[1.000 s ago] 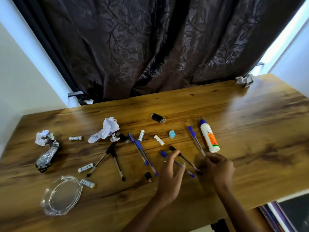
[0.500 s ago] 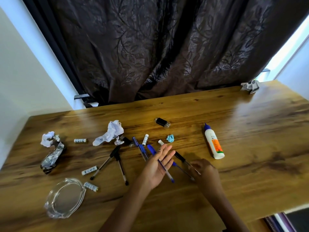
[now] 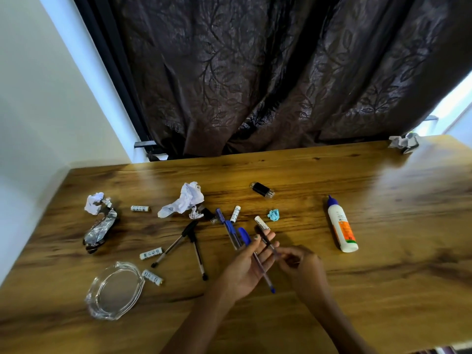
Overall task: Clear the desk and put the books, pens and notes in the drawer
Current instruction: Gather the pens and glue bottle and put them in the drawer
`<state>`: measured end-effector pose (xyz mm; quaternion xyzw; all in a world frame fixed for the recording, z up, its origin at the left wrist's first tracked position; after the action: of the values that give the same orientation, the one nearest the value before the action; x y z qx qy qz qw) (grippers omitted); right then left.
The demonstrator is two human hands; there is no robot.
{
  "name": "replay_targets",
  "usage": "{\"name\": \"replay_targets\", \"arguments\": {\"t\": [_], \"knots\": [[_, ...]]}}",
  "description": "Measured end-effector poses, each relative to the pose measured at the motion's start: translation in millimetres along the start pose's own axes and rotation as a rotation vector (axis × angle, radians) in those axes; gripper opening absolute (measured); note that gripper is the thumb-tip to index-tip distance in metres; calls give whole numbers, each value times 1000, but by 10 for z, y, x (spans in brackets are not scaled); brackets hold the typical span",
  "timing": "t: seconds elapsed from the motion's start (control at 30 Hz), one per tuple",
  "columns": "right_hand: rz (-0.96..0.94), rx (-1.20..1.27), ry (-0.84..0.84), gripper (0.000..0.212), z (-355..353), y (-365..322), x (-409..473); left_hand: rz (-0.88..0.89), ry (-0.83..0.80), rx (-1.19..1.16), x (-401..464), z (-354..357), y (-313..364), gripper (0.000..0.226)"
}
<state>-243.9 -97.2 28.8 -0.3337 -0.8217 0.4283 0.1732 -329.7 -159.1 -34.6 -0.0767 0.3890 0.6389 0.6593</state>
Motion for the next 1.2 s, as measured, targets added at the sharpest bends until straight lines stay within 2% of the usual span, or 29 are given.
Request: {"name": "replay_targets", "arguments": {"t": [0.1, 0.27, 0.4, 0.47, 0.53, 0.63, 0.7, 0.77, 0.83, 0.9, 1.07, 1.2], "knots": [[-48, 20, -77, 31, 163, -217, -30, 17, -71, 53, -17, 72, 23, 50], [-45, 16, -73, 21, 133, -131, 16, 13, -94, 27, -62, 37, 27, 43], [14, -308, -34, 26, -68, 173, 94, 25, -68, -50, -99, -49, 73, 41], [-29, -487, -118, 33, -6, 267, 85, 43, -61, -55, -113, -85, 107, 37], [-10, -537, -173, 32, 66, 333, 43, 55, -53, -54, -120, -120, 131, 35], [49, -449, -133, 21, 53, 364, 39, 64, -44, -50, -142, -148, 147, 35], [94, -265, -57, 12, -24, 322, 24, 67, -32, -51, -161, -162, 144, 36], [98, -60, 2, 17, -57, 192, -3, 68, -13, -56, -171, -189, 130, 36], [57, 45, -30, 21, 26, -5, -11, 65, 2, -58, -184, -190, 104, 41], [7, 42, -98, 18, 173, -193, -2, 72, -9, -46, -207, -152, 89, 43], [-86, -8, -155, 11, 415, -377, 37, 98, -42, -23, -307, -109, 129, 27], [-137, -43, -207, 9, 541, -408, 42, 88, 8, -23, -371, -233, 123, 36]]}}
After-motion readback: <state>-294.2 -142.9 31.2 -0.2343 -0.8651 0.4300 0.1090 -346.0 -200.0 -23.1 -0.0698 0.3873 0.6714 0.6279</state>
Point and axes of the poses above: each hand's wrist, its own x-axis towards the middle knuckle, its own z-axis out of the palm, y = z × x, the point moved 9 cm from there along x, towards the middle knuckle, and after that the axes turned 7 degrees about -z, right-handed, at the moved point
